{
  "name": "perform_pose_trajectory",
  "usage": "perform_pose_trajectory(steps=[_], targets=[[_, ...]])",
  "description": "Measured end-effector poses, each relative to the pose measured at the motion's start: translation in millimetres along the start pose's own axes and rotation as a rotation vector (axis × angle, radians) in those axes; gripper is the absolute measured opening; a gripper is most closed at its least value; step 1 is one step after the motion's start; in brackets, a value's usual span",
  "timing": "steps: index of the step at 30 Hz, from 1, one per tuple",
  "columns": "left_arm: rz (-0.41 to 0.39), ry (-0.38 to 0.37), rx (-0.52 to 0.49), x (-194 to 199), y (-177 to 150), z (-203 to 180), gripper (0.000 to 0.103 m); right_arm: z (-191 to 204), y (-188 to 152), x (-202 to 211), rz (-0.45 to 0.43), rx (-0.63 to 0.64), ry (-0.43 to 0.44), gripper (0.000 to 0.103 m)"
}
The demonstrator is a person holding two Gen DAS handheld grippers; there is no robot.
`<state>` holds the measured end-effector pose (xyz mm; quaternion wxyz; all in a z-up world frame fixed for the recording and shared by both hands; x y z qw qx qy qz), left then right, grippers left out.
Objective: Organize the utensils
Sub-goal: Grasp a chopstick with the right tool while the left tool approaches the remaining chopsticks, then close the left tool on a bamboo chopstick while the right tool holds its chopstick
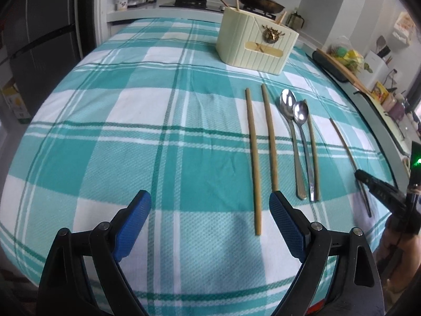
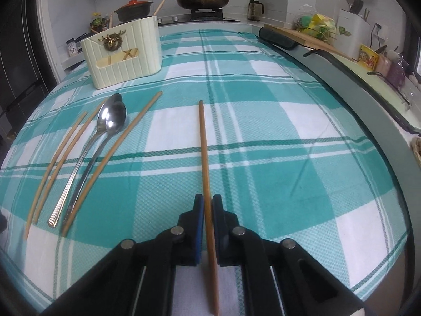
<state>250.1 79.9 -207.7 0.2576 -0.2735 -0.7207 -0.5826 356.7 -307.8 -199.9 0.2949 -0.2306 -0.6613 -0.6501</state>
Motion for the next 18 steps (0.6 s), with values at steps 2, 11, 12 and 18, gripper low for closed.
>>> perform_pose_trajectory(steps=[2, 11, 12, 18], targets=[[0.017, -0.004, -0.031, -15.1, 10.3, -8.4, 0.092, -5.0, -2.1, 2.3, -0.006, -0.021, 0.005, 0.008], [0.076, 0.06, -0.118, -80.4, 38.7, -26.1, 0.09, -7.5, -8.4, 9.5, -0.027, 0.016, 0.038, 0.019], [0.079, 0.078, -0.132, -84.3, 38.8, -26.5, 0.087, -7.4, -8.8, 10.4, -0.03, 0.023, 0.041, 0.023], [0.044, 0.097, -0.182, -81.8, 39.1, -35.3, 0.044, -3.9, -8.0, 7.1, -0.04, 0.066, 0.049, 0.031]])
Point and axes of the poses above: each gripper's, at about its wrist camera, not at the fingertips, and x roughly against the way its jaws point, z to its left, y to its top, the point moved 5 cm from there along -x, roughly the way its jaws point, and after that the axes turned 9 degrees about -z, right-handed, at the moved point
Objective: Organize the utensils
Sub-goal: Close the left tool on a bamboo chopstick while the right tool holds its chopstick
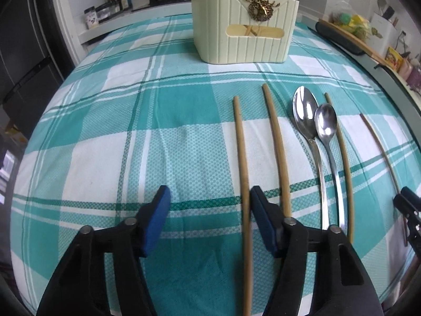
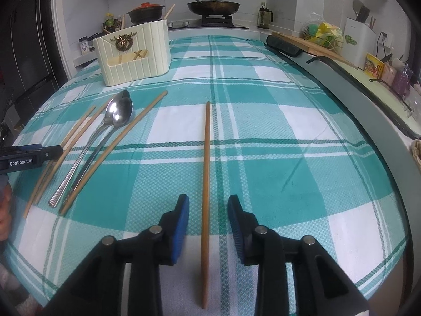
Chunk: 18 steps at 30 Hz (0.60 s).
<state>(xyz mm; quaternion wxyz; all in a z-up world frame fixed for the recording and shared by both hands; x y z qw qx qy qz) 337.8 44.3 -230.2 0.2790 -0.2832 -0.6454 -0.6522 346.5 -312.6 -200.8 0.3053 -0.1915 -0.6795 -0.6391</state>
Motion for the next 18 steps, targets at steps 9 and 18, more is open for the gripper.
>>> perform_pose_trajectory(steps=[9, 18], targets=[[-0.01, 0.084, 0.18, 14.0, -11.5, 23.7, 0.005, -3.7, 4.3, -5.0, -0.022, 0.03, -0.053, 0.007], [-0.019, 0.06, 0.207, 33.1, -24.4, 38.0, 0.061, -26.0, -2.3, 4.3, -0.021, -0.017, -0.065, 0.032]])
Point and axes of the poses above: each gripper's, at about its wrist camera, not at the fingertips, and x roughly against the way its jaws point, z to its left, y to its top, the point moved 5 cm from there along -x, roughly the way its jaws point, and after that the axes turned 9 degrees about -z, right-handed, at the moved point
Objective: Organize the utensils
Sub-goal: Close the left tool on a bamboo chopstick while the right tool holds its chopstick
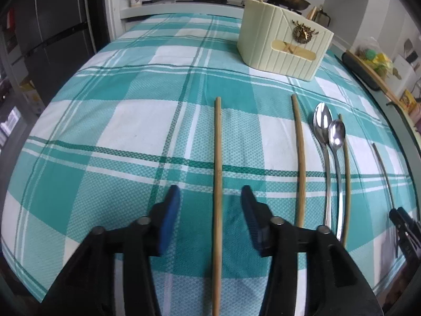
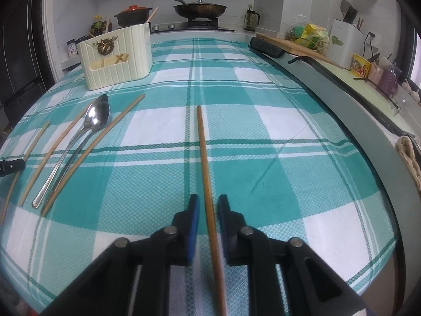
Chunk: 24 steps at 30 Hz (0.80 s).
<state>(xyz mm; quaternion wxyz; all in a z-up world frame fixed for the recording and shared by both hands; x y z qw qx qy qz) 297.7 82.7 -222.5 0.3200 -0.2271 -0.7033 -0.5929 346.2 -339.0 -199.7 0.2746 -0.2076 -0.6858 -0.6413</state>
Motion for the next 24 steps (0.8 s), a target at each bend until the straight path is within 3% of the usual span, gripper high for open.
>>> perform_pose_trajectory(steps=[1, 2, 7, 16, 22, 24], targets=[[-0.009, 0.0, -0.015, 2.0, 0.2, 1.4, 0.062, 0.4, 0.4, 1.3, -0.006, -0.002, 0.006, 0.042], [-0.011, -0.001, -0.027, 2.9, 0.0, 2.9, 0.062, 0.3, 1.3, 3.0, -0.015, -0.002, 0.008, 0.043], [0.026, -0.027, -0.04, -6.1, -4.7, 9.5, 0.066, 1.1, 3.1, 3.1, -0.015, 0.022, 0.021, 0.043], [0.005, 0.0, -0.127, -8.2, -9.0, 2.7, 0.078, -2.2, -1.1, -3.8, 0.022, 0.03, 0.043, 0.043], [0.008, 0.015, -0.127, -10.2, -9.6, 7.4, 0.089, -3.7, -1.2, -5.7, 0.026, 0.026, 0.057, 0.044], [0.014, 0.028, -0.114, -12.3, -10.2, 10.9, 0.097, -4.3, -0.8, -6.1, 0.03, 0.025, 0.065, 0.044]])
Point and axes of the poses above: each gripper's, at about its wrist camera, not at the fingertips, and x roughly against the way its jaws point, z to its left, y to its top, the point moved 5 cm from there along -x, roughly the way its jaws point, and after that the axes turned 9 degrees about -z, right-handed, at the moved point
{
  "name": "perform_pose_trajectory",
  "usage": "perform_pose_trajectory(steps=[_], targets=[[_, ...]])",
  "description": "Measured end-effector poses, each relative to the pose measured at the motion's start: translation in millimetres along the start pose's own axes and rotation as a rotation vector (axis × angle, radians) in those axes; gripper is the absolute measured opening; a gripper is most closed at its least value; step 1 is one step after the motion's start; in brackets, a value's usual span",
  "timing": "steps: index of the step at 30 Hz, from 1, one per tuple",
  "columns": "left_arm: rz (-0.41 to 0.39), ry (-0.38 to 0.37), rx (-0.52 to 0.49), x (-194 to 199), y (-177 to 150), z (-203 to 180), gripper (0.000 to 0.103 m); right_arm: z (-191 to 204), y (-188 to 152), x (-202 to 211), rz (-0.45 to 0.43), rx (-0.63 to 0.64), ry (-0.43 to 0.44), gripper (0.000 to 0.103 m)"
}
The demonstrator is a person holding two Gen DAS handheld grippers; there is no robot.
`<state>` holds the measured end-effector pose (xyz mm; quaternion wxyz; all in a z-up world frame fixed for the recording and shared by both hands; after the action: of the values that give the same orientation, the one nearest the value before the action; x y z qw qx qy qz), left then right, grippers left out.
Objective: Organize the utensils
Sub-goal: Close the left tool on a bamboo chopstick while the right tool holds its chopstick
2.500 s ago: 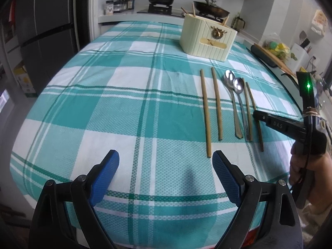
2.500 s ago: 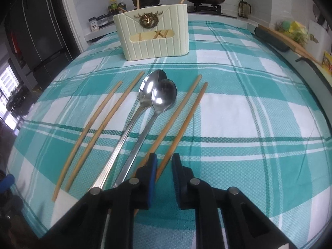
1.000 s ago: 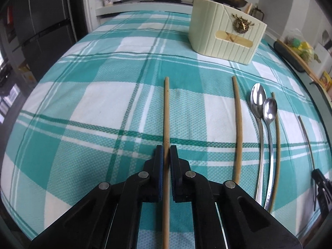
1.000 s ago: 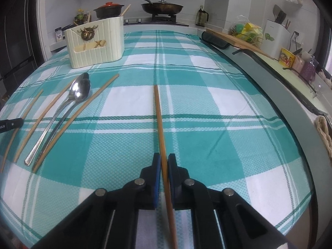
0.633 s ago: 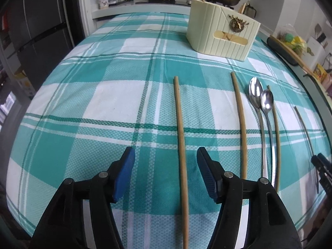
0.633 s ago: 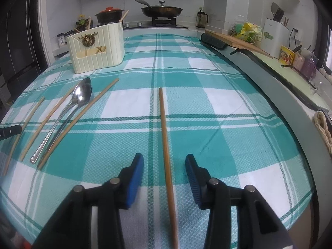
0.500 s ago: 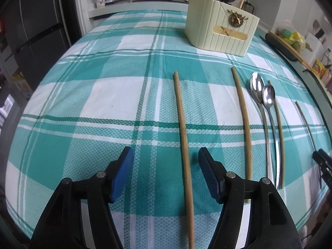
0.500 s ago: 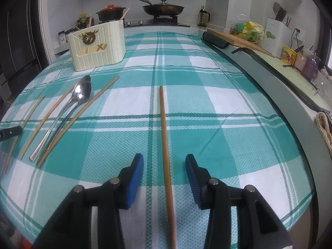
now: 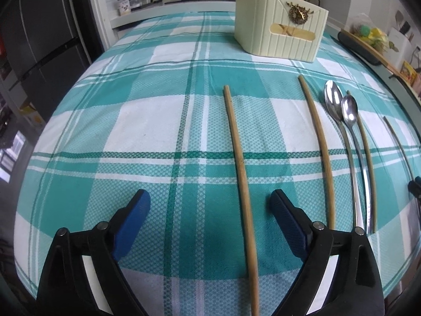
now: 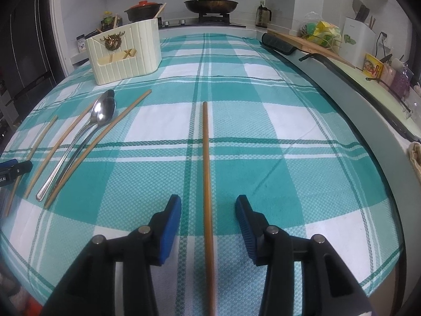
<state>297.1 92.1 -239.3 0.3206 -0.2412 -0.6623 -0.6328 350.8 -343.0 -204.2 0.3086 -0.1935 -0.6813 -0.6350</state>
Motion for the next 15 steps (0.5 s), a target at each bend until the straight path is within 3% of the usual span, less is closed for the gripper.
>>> perform_pose_trajectory(steps=[15], targets=[[0.006, 0.003, 0.009, -2.6, -0.6, 3.6, 0.102, -1.5, 0.8, -1.4, 0.016, 0.023, 0.033, 0.045]])
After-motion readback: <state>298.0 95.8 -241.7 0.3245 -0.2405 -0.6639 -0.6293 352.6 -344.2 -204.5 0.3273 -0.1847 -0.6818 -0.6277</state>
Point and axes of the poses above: each gripper's, at about its wrist camera, not at the fingertips, and x roughly against the way its jaws point, z to its left, y to its top, the point moved 5 cm from there along -x, roughly the way its jaws point, and after that the axes turned 9 degrees about -z, right-handed, at the moved point
